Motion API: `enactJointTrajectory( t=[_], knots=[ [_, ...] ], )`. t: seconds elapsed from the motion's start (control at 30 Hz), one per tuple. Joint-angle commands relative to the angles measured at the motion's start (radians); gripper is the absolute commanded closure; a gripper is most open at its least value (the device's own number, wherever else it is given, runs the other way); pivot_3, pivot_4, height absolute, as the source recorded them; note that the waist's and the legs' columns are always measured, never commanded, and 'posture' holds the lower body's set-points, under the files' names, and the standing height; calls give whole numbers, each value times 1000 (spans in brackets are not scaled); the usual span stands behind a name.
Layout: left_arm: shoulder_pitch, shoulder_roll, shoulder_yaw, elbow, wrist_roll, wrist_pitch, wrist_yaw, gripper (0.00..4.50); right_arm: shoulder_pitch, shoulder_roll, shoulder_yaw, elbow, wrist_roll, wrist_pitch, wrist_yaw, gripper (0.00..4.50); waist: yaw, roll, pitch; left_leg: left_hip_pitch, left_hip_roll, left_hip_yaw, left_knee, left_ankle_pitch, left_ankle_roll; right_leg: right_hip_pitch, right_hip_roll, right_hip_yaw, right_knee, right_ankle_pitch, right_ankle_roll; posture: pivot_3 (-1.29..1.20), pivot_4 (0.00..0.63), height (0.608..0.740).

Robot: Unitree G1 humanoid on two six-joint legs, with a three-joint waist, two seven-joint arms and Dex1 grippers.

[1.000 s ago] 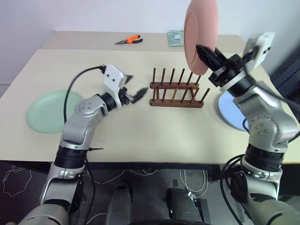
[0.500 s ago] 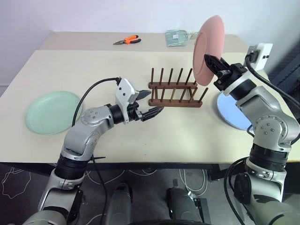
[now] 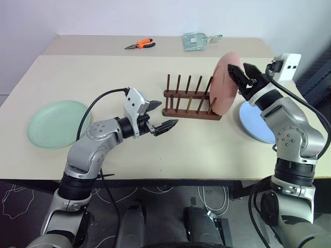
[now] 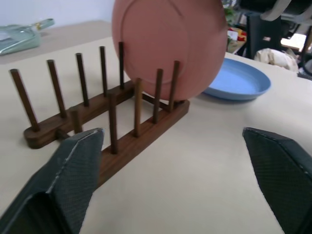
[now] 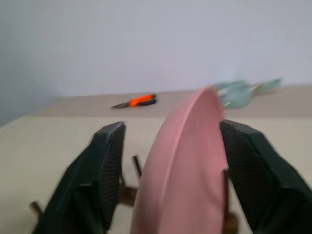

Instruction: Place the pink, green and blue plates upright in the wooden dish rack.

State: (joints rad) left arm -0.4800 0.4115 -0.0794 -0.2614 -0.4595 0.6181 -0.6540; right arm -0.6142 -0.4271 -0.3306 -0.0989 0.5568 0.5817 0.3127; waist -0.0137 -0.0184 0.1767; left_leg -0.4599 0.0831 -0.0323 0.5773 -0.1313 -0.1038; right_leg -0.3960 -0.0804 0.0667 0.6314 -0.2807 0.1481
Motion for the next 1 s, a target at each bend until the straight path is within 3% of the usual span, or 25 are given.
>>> enactJointTrajectory(
  t=[0.03, 0.13, 0.2, 0.4, 0.6, 0.8, 1.0],
  knots=[
    [-14, -6, 52, 33, 46, -41, 71, 10, -48, -54, -15, -15, -80, -113, -19, 1483, 0, 0, 0, 0, 0, 0, 0, 0, 0, 0, 0, 0, 0, 0, 0, 0, 150, 740],
    [-53, -19, 150, 152, 130, -83, 250, 0, -72, -128, -18, -44, -130, -201, 23, 647, 2, 1, 1, 0, 0, 0, 0, 0, 0, 0, 0, 0, 0, 0, 0, 0, 150, 740],
    [-91, -23, 246, 236, 169, -87, 399, 0, -65, -191, 53, -105, -161, -220, 106, 85, 0, 1, 1, 0, 0, 0, 0, 0, 0, 0, 0, 0, 0, 0, 0, 0, 150, 740],
    [-137, 40, 500, 399, 278, -59, 775, 0, 8, -287, 314, -298, -231, -211, 309, 85, -10, 1, 1, 1, 1, 0, -2, 0, 0, -2, 1, 0, 0, 1, 4, 0, 150, 740],
    [-44, 65, 619, 337, 244, 91, 835, 0, 95, -245, 552, -289, -420, -308, 351, 85, 9, -1, 1, -1, 0, 0, 0, 0, -1, -1, 0, 0, -1, 1, 3, 0, 150, 740],
    [84, 2, 700, 123, 227, 205, 888, 0, 113, -176, 599, -221, -470, -355, 366, 85, 9, -5, 1, -1, 0, 0, 0, 0, -2, -1, 0, 0, 0, 1, 0, 0, 150, 740],
    [107, -76, 790, 76, 207, 264, 957, 0, 116, -151, 599, -171, -495, -392, 379, 85, 3, -5, 1, 0, 0, 0, 0, 0, -2, -1, 0, 0, 0, 1, 0, 0, 150, 740]
  ],
)
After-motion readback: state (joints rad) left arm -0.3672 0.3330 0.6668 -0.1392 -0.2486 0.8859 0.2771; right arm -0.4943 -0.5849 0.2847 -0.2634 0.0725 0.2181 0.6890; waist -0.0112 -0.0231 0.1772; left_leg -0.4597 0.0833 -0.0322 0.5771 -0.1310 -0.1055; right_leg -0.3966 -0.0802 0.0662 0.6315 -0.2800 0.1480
